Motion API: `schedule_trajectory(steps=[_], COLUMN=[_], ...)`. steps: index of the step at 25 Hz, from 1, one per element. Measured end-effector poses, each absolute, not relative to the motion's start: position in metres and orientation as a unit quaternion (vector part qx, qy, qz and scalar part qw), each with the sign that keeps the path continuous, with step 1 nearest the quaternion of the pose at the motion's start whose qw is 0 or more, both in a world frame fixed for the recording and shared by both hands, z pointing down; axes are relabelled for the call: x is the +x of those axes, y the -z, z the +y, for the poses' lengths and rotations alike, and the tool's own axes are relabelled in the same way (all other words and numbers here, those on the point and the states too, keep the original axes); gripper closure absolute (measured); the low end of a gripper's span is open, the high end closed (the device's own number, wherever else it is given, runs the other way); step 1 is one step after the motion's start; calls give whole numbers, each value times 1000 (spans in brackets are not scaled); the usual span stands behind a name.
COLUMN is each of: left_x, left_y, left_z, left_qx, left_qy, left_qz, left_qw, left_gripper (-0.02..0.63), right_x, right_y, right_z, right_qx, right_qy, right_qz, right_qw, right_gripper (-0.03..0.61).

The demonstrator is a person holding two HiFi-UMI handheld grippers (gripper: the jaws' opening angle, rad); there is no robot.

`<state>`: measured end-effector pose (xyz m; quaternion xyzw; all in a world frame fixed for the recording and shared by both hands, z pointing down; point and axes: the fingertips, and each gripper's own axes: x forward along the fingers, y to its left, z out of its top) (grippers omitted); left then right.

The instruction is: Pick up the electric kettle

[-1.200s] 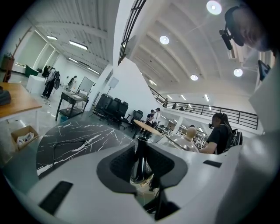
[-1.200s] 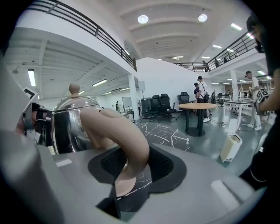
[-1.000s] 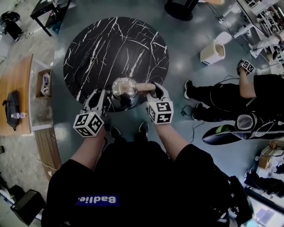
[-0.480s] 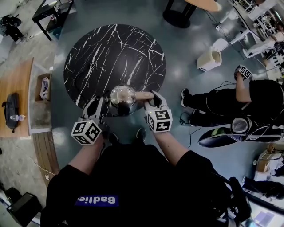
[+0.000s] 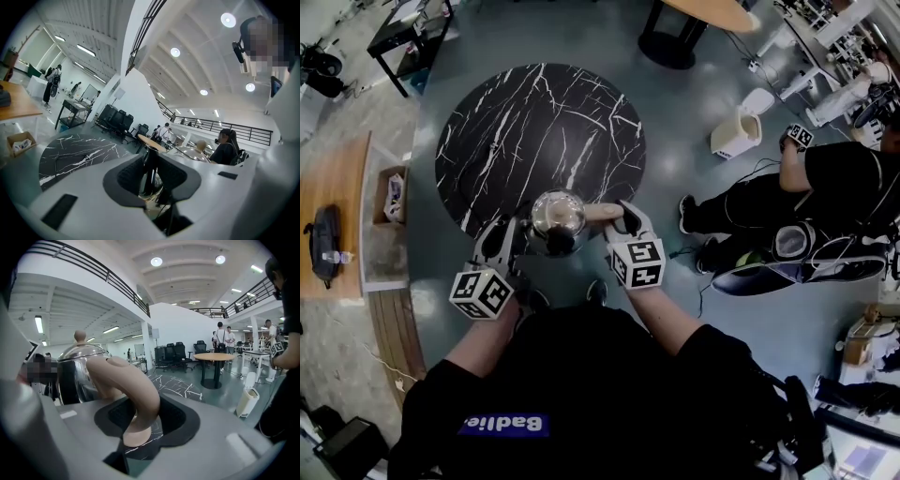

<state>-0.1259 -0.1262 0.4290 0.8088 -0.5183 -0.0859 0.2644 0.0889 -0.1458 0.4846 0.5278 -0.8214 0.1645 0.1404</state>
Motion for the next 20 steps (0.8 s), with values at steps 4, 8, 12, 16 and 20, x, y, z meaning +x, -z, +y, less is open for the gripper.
schedule_trajectory(steps=[4,8,12,16,20], left_x=[-125,-123,-123,-125,-125], left_y=[-423,-416,-408,-403,-397], left_z=[-122,-115,-108,-103,-98], left_qx=[811,814,817,816,818], left_qy=[94,98,98,101,101], left_qz=[-514,-510,-506,-506,-503], left_qw=[264,262,260,261,259], left_gripper=[528,526,526,526,526], right_x=[90,91,92,89,89], right_y=[-478,-473,-467,-460,-457], right_z=[-142,-134,-129,-123,-115], right_qx=[527,529,529,526,523], right_qy=[-162,-164,-168,-169,-177], right_qz=[-822,-822,-822,-825,-825], right_qw=[139,135,126,122,120], right_gripper=[439,439,437,437,436])
